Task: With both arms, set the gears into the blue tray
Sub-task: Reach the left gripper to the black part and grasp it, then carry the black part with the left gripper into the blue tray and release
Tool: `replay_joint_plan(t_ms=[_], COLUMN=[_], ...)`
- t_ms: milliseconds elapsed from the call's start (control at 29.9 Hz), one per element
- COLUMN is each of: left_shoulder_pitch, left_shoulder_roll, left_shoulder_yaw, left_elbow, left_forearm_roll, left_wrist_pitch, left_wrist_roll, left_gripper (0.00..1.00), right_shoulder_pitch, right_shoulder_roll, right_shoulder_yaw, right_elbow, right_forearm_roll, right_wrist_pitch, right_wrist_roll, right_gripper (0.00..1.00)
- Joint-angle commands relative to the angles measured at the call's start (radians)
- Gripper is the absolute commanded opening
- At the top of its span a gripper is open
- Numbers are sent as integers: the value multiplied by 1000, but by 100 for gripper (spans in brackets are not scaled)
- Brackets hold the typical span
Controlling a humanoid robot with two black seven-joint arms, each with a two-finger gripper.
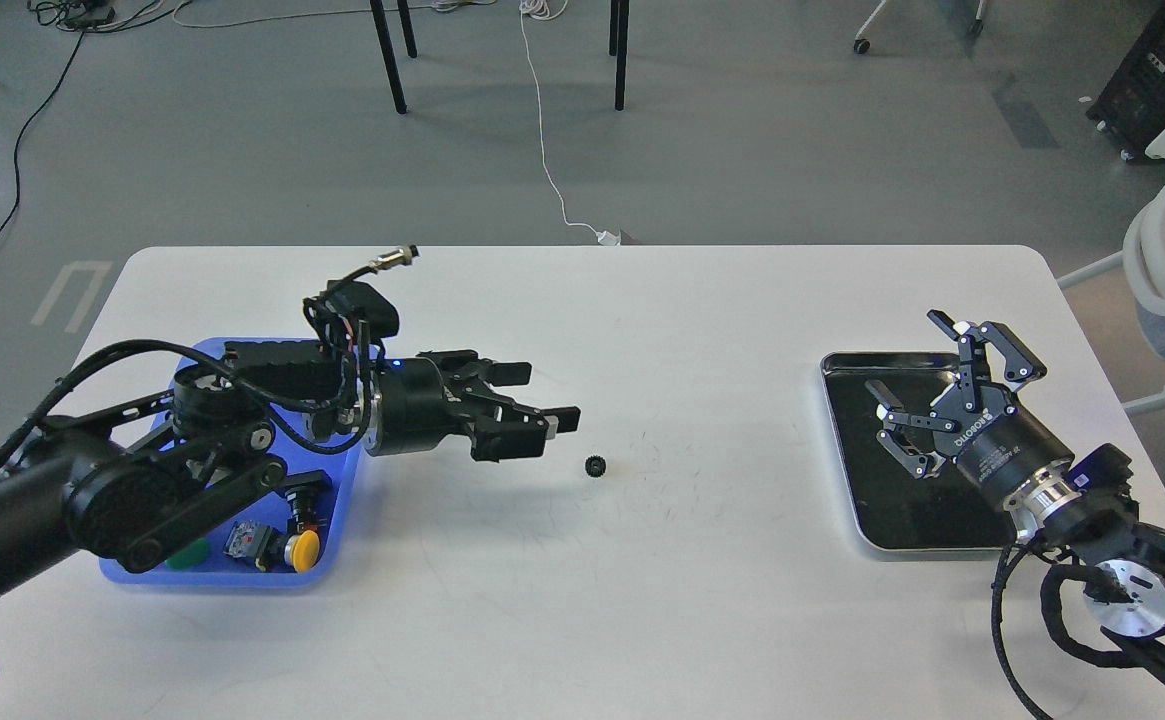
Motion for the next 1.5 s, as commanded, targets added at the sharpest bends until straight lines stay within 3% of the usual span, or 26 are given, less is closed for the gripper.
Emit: replay_joint_plan(t_ms=[0, 201, 334, 468, 769, 903, 1036, 1137, 1471], left_shoulder_pitch=[-83, -209, -224, -215, -210, -201, -198, -198, -201], left_shoulder_roll=[-68, -180, -248, -272, -306, -318, -321, -318, -312], left_shoulder_yaw=[104, 291, 323, 329, 346, 348, 348, 348, 345], left_elbow=[94, 249, 327, 335, 340, 364, 373, 375, 370], left_forearm_roll=[117, 117, 117, 117, 117, 117, 117, 117, 117], left_wrist_pitch=[-5, 0, 0, -5, -5, -3, -2, -2, 15], left_wrist_roll=[0, 0, 0, 0, 0, 0, 0, 0, 0], left_gripper=[96, 93, 86, 79, 73, 62, 43, 19, 11], right_shoulder_pitch=[-2, -2, -2, -2, -2, -2, -2, -2, -1], right_shoulder_roll=[-16, -17, -17, -17, -17, -17, -19, -19, -19], right_shoulder_yaw=[3, 3, 3, 1, 0, 0, -2, -2, -4], right_elbow=[-1, -3, -3, -3, -3, -3, -3, -3, -3], right_forearm_roll=[0, 0, 0, -2, -2, -3, -3, -3, -3], right_wrist_pitch=[0, 0, 0, 0, 0, 0, 0, 0, 0], right_wrist_roll=[0, 0, 0, 0, 0, 0, 0, 0, 0], right_gripper=[95, 95, 96, 96, 96, 96, 96, 96, 96])
